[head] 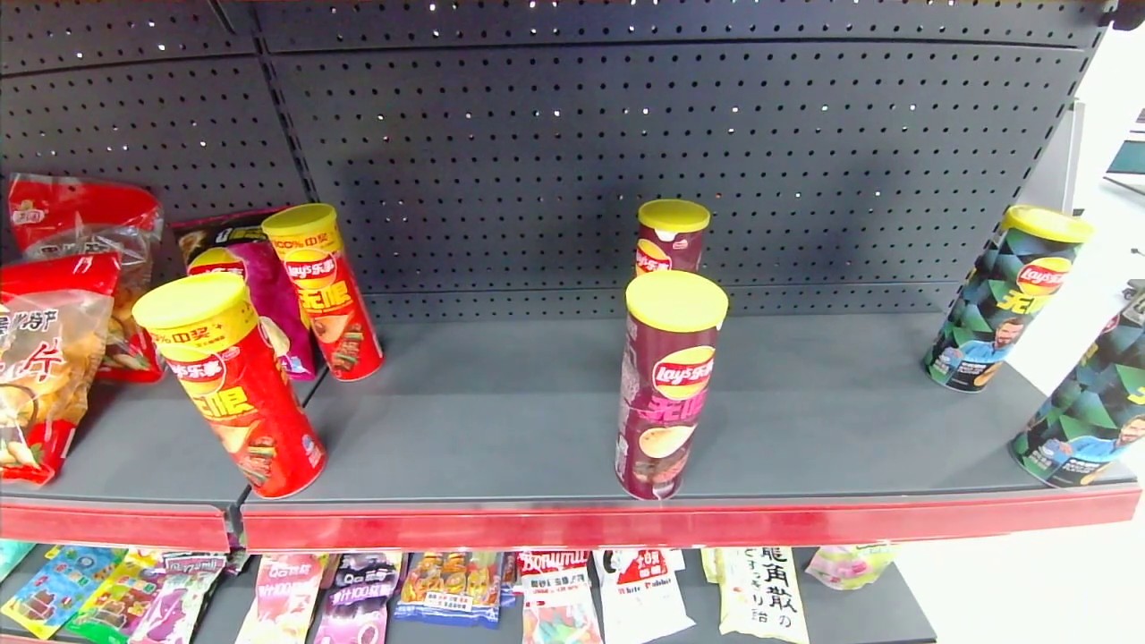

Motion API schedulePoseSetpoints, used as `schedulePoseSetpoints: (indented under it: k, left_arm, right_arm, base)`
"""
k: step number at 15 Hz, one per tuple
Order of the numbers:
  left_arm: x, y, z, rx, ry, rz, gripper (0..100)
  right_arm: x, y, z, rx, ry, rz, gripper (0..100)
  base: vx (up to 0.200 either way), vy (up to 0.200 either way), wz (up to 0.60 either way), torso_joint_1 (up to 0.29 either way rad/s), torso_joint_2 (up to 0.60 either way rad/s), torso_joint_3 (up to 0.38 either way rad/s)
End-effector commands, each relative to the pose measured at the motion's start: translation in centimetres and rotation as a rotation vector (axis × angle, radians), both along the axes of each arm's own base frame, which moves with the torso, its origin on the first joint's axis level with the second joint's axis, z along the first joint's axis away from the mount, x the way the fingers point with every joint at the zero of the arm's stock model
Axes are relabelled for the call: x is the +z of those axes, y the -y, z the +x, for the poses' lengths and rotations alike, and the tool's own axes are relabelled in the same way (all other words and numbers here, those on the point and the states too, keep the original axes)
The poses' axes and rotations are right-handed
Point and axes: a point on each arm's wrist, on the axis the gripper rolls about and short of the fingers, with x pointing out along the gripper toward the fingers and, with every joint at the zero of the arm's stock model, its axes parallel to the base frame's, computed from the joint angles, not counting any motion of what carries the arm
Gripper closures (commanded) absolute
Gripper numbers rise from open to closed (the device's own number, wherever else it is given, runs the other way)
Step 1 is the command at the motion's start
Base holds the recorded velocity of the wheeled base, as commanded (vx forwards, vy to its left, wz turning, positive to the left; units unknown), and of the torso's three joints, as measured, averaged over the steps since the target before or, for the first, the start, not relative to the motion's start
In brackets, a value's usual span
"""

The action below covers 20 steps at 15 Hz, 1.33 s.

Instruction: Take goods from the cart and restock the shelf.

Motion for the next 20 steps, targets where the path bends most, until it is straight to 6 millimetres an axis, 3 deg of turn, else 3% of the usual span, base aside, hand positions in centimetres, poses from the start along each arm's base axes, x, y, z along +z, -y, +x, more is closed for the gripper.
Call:
schedulePoseSetpoints:
  k: [1,4,6,7,8,9,10,12,14,17,20]
  left_arm:
    - [0.0,0.0,0.0,-0.001,-0.001,0.001,0]
    - [0.0,0.0,0.0,-0.001,0.001,0.001,0]
    - [0.0,0.0,0.0,-0.001,-0.001,0.001,0]
    - [0.0,0.0,0.0,0.001,-0.001,0.001,0]
    - [0.0,0.0,0.0,0.002,-0.001,0.001,0]
    - [0.0,0.0,0.0,0.001,-0.001,0.001,0]
    - [0.0,0.0,0.0,-0.005,0.001,0.001,0]
    - [-0.1,0.1,0.0,-0.053,-0.001,0.0,0]
    - [0.0,0.1,0.0,-0.059,0.002,0.0,0]
    - [0.0,0.1,0.0,-0.059,0.004,0.004,0]
    - [0.0,0.1,0.0,-0.065,0.004,0.004,0]
  right_arm:
    - [0.2,0.5,-1.4,-0.147,0.126,0.026,0]
    - [1.3,-0.3,-0.1,-0.359,0.007,-0.025,0]
    - [0.8,-0.8,0.5,-0.578,-0.081,-0.032,0]
    - [0.2,-0.9,0.3,-0.571,-0.065,-0.007,0]
    - [-0.3,-1.4,-0.9,-0.388,0.06,0.068,0]
    - [-0.5,-1.5,-0.9,-0.318,0.079,0.093,0]
    - [-0.6,-1.5,-0.1,-0.298,0.142,0.113,0]
    - [-1.1,-1.9,0.8,-0.066,0.255,0.137,0]
    - [-1.2,-1.9,0.8,-0.023,0.261,0.039,0]
    - [-1.2,-1.7,1.0,-0.096,0.224,0.104,0]
    - [-1.2,-1.7,0.9,-0.008,0.23,0.108,0]
  base:
    - [0.0,0.0,0.0,0.0,0.0,0.0]
    - [0.0,0.0,0.0,0.0,0.0,0.0]
    - [0.0,0.0,0.0,0.0,0.0,0.0]
    - [0.0,0.0,0.0,0.0,0.0,0.0]
    - [0.0,0.0,0.0,0.0,0.0,0.0]
    - [0.0,0.0,0.0,0.0,0.0,0.0]
    - [0.0,0.0,0.0,0.0,0.0,0.0]
    - [0.0,0.0,0.0,0.0,0.0,0.0]
    - [0.0,0.0,0.0,0.0,0.0,0.0]
    - [0.0,0.0,0.0,0.0,0.0,0.0]
    - [0.0,0.0,0.0,0.0,0.0,0.0]
